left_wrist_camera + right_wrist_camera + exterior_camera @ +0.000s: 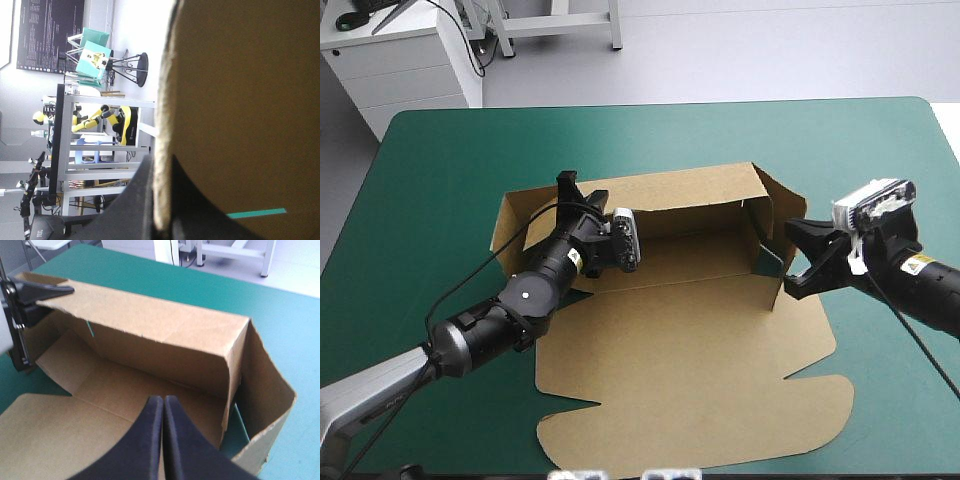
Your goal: Fold the box
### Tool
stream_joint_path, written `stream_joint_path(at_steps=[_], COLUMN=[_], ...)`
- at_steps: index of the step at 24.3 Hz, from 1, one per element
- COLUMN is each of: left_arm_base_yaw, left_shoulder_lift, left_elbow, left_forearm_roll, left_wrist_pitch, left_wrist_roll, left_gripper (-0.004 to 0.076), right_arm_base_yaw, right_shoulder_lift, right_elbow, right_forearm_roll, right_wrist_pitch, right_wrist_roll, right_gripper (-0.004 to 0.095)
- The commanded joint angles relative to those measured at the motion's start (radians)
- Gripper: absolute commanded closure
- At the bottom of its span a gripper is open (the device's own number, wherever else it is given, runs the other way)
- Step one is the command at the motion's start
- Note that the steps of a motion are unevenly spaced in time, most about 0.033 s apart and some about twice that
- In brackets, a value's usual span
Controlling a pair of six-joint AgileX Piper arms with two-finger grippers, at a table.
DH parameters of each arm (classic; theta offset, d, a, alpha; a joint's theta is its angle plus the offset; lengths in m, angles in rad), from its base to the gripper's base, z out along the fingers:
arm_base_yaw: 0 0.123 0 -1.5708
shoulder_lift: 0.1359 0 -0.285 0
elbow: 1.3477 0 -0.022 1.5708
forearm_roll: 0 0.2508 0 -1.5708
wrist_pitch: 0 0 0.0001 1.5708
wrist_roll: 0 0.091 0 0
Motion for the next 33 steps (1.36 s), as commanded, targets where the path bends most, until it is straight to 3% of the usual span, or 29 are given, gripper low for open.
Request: stream_joint_path(at_steps=[1, 8, 16, 21, 33], left_arm_base_yaw=[0.0, 0.0, 0.0, 0.0, 0.0], left_shoulder_lift=[-0.039, -0.039, -0.039, -0.039, -0.039], left_elbow=[-0.024, -0.024, -0.024, -0.024, -0.024], left_forearm_roll=[0.1, 0.1, 0.095, 0.097, 0.094], left_wrist_pitch=[0.017, -0.034, -0.027, -0.025, -0.025], left_wrist_roll=[-0.017, -0.017, -0.005, -0.005, -0.005], left_gripper=[0.0731, 0.0731, 0.0731, 0.0731, 0.0731], right_arm_base_yaw=[-0.006, -0.006, -0.006, -0.006, -0.006], right_shoulder_lift=[-0.005, 0.107, 0.421, 0.636, 0.856], right_elbow=[-0.116, -0.331, -0.648, -0.773, -0.771], right_forearm_roll=[-0.027, -0.195, -0.382, -0.384, -0.384], right_wrist_pitch=[-0.031, -0.02, 0.119, 0.187, 0.315], right_wrist_roll=[0.073, 0.238, 0.426, 0.486, 0.511], right_gripper=[0.0912, 0.0912, 0.0912, 0.0912, 0.0912])
